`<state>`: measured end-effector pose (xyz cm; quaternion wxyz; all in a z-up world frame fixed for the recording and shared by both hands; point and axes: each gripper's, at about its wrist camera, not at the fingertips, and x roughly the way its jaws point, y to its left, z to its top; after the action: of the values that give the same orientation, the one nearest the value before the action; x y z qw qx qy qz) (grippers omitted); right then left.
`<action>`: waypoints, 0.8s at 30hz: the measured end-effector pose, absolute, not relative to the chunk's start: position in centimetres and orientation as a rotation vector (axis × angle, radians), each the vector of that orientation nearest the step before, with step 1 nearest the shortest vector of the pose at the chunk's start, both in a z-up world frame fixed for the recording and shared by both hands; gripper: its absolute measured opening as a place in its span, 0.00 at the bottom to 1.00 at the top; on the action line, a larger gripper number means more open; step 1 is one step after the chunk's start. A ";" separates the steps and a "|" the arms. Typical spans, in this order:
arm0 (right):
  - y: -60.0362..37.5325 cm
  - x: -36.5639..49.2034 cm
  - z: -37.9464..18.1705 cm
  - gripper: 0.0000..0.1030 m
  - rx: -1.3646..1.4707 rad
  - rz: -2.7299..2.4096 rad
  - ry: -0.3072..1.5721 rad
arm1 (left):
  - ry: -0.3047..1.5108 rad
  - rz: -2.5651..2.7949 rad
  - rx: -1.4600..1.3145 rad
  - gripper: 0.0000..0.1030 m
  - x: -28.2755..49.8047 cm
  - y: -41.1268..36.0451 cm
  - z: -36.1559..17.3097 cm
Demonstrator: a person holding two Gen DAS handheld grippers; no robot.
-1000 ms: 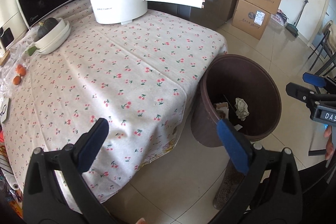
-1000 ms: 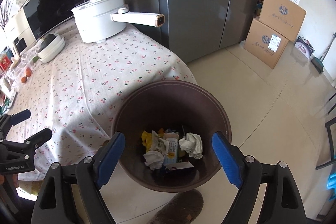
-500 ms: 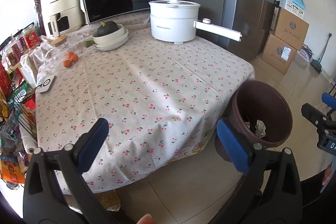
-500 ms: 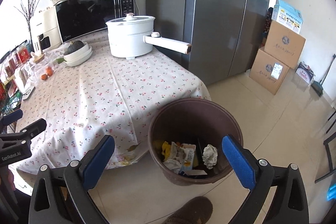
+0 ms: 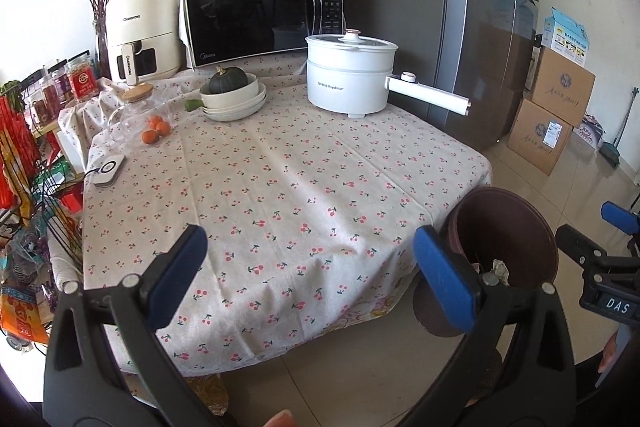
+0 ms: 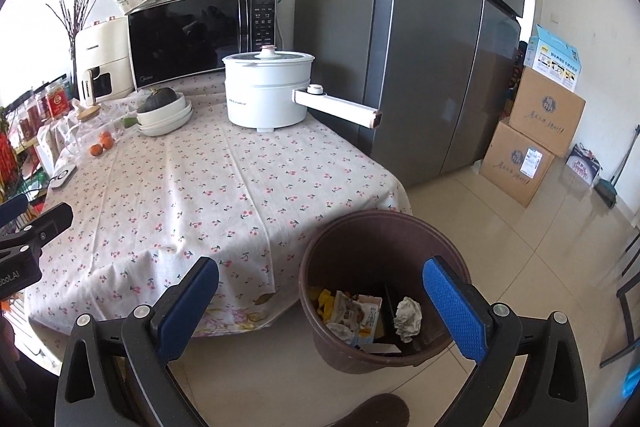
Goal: Collect trash
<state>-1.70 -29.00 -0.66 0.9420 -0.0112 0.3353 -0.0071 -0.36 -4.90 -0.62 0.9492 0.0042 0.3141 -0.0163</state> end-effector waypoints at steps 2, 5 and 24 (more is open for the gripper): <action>-28.9 -1.7 -0.7 1.00 -0.025 -0.015 0.686 | 0.641 -0.041 0.008 0.99 -0.5 -5.1 -0.6; -28.9 -1.9 -0.8 1.00 -0.019 -0.016 0.686 | 0.639 -0.048 0.010 0.99 -0.6 -5.3 -0.6; -29.2 -2.1 -0.5 1.00 0.004 -0.010 0.672 | 0.650 -0.069 0.005 0.99 -0.8 -5.7 -0.7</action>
<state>-2.09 -29.19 -0.54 0.9440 0.0017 0.3298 -0.0049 -0.82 -5.73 -0.73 0.9470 0.0025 0.3194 -0.0337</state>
